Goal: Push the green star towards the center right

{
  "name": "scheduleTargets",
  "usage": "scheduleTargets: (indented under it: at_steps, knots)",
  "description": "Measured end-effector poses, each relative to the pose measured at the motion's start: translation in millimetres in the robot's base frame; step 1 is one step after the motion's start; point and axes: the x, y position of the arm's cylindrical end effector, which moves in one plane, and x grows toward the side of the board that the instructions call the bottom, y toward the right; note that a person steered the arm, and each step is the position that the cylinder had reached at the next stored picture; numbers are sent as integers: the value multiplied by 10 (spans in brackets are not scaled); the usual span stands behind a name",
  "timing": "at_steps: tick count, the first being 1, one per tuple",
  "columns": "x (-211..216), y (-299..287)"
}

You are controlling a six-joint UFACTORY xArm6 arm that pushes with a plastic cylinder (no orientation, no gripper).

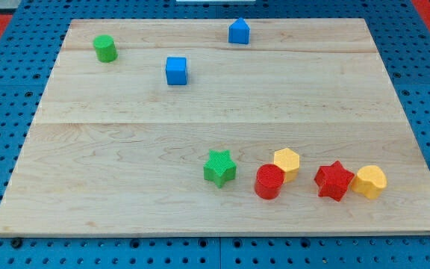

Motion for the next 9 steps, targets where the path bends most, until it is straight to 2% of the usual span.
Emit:
scheduleTargets:
  at_steps: [2, 5, 6, 7, 9]
  knots:
    - [-172, -799]
    - [-447, -3046]
    - [-460, -3512]
    - [7, -3512]
    - [230, -3546]
